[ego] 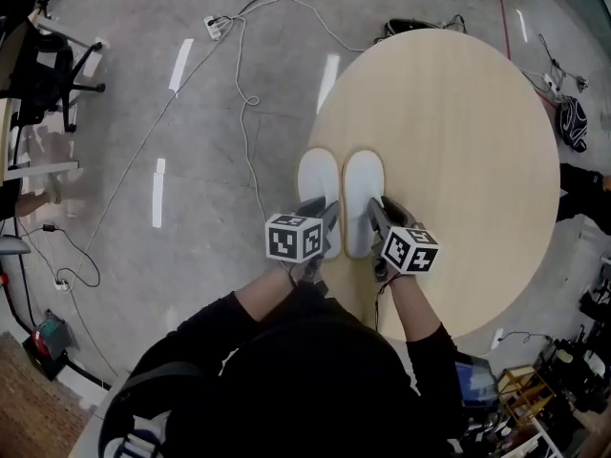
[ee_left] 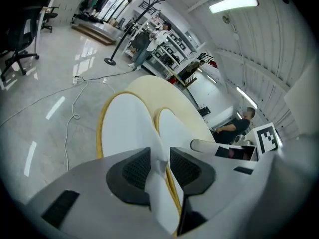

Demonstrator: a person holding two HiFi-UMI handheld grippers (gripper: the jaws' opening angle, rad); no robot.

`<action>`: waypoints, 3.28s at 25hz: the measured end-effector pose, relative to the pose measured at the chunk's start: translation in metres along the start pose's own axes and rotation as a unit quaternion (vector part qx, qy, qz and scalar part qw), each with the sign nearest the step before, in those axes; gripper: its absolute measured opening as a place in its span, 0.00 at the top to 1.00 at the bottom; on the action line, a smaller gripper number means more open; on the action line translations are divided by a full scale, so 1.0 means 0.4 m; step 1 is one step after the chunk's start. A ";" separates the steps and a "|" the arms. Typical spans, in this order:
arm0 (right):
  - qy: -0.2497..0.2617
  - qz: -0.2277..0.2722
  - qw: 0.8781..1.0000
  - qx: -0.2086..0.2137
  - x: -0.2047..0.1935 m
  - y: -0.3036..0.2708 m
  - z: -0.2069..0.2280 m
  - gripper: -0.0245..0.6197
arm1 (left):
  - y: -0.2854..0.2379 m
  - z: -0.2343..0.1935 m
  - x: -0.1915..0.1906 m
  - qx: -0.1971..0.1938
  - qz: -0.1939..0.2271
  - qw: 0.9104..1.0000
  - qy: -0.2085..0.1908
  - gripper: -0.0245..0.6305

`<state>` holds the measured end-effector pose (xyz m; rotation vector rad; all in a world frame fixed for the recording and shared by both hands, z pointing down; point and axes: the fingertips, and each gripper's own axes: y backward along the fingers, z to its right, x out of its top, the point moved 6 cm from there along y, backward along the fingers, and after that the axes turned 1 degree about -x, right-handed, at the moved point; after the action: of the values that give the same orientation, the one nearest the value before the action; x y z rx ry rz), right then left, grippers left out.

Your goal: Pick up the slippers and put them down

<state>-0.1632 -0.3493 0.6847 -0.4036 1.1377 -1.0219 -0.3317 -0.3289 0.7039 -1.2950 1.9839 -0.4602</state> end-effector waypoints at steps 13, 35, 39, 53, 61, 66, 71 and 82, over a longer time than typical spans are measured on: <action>-0.040 0.013 0.999 -0.013 -0.019 0.000 -0.025 0.92 | 0.021 -0.052 -0.004 -0.028 -0.021 0.999 -0.012 0.91; -0.125 0.216 0.954 -0.164 -0.084 0.612 0.188 0.92 | -0.076 0.477 -0.118 -0.207 -0.074 0.966 -0.137 0.91; -0.159 0.265 0.934 -0.181 -0.148 0.748 0.168 0.92 | -0.031 0.572 -0.140 -0.251 -0.063 0.954 -0.153 0.91; -0.183 0.394 0.882 -0.180 -0.245 1.087 0.101 0.92 | 0.129 0.800 -0.241 -0.345 -0.043 0.918 -0.191 0.91; -0.175 0.424 0.877 -0.139 -0.323 1.213 0.125 0.92 | 0.194 0.911 -0.350 -0.324 -0.005 0.926 -0.193 0.91; -0.179 0.435 0.875 -0.115 -0.392 1.290 0.131 0.92 | 0.242 0.976 -0.442 -0.308 -0.001 0.927 -0.214 0.91; -0.175 0.438 0.876 -0.098 -0.452 1.347 0.139 0.92 | 0.269 1.014 -0.526 -0.297 0.006 0.930 -0.218 0.91; -0.188 0.444 0.869 -0.109 -0.682 1.503 0.214 0.92 | 0.258 1.082 -0.791 -0.286 -0.014 0.933 -0.217 0.91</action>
<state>0.1745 0.1671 0.4347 -0.1954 0.9195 0.0057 -0.0072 0.0358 0.4598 -1.6008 1.7680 0.4062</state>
